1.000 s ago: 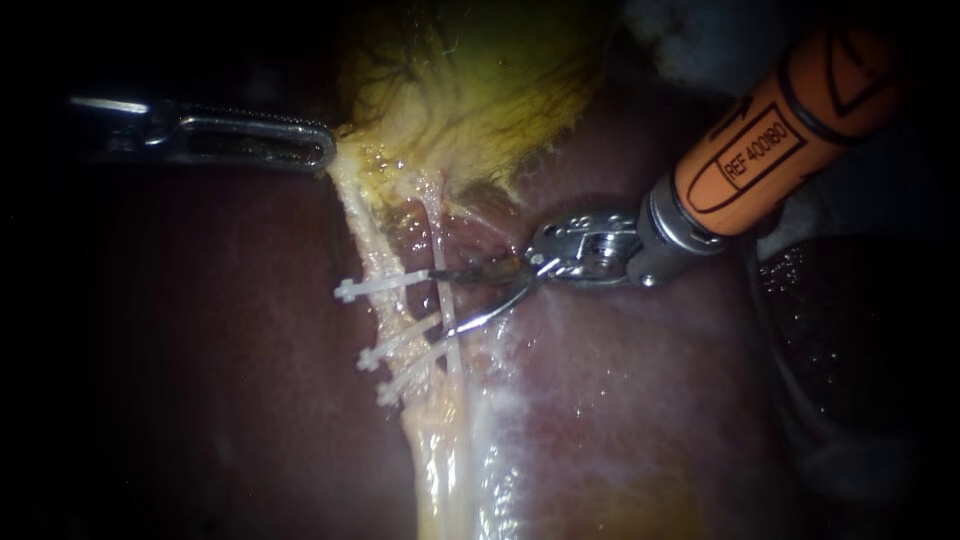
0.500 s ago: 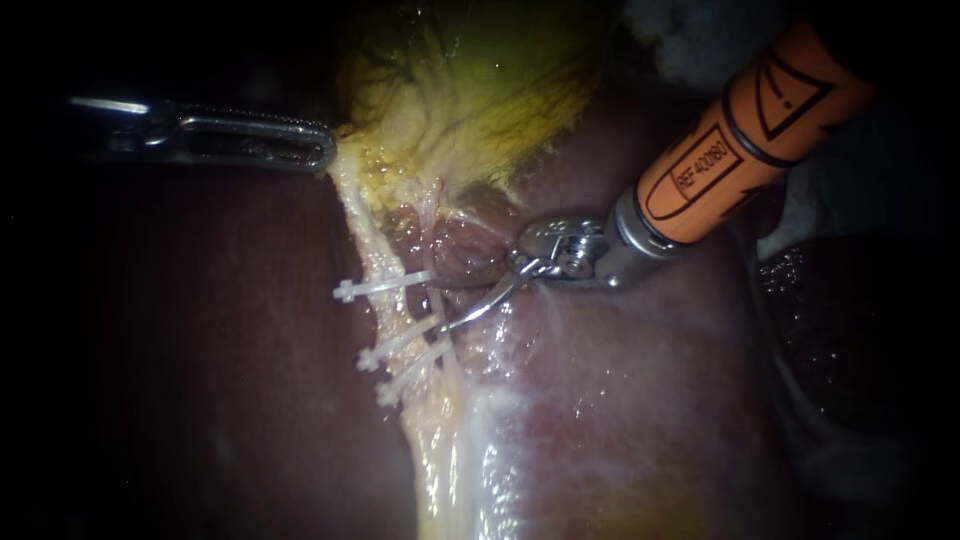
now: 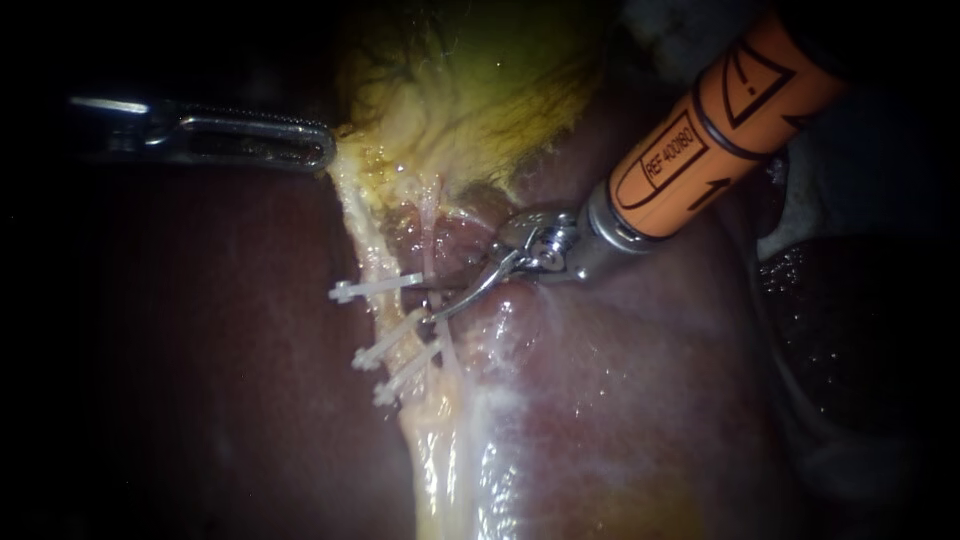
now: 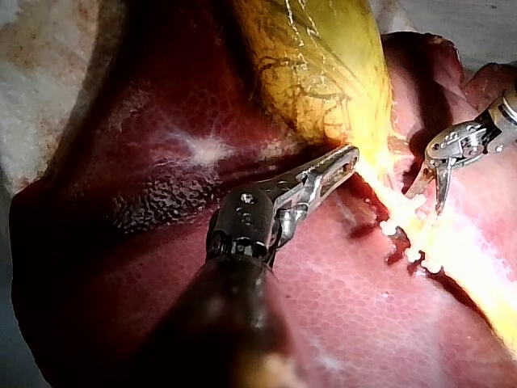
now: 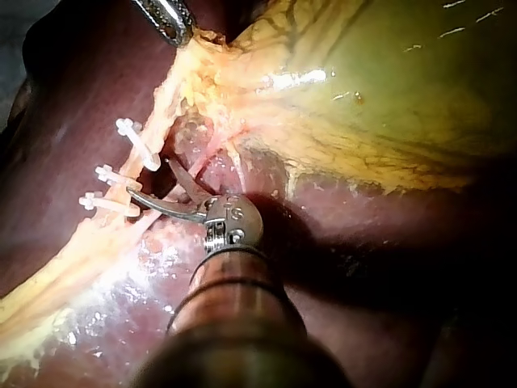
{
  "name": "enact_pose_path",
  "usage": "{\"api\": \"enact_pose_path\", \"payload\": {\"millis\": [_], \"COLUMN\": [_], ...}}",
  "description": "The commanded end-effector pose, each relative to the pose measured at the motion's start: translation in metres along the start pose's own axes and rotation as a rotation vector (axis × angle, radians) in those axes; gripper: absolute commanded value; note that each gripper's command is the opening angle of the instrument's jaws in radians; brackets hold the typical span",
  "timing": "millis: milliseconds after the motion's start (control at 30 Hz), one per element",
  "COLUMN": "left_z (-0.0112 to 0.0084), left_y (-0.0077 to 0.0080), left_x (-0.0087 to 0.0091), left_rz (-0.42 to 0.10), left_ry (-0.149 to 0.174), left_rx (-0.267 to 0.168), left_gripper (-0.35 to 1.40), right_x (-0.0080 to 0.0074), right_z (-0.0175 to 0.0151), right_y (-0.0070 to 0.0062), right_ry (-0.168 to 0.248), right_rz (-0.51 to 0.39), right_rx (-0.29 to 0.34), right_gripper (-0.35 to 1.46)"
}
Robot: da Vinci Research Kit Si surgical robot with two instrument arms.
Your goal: Go to the cutting position left tube
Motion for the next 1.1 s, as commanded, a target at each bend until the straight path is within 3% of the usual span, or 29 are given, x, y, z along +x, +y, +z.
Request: {"api": "enact_pose_path", "payload": {"millis": [33,500,900,1100], "left_z": [0.0,0.0001,0.0001,0.0001], "left_y": [0.0,0.0,-0.0001,-0.0001], "left_x": [0.0,0.0,0.0,0.0], "left_rz": [0.0,0.0,0.0,0.0], "left_ry": [0.0,0.0,0.0,0.0], "left_rx": [0.0,0.0,0.0,0.0], "left_gripper": [-0.35,-0.35,-0.35,-0.35], "right_x": [0.0001,0.0009,0.0011,0.0022], "right_z": [0.0001,0.0009,0.0067,0.0085], "right_y": [-0.0002,-0.0004,-0.0014,-0.0014], "right_ry": [0.008,0.031,0.055,0.108], "right_rz": [0.005,0.027,0.023,-0.229], "right_rx": [0.006,0.03,0.077,0.03], "right_gripper": [0.97,0.92,0.88,0.87]}}
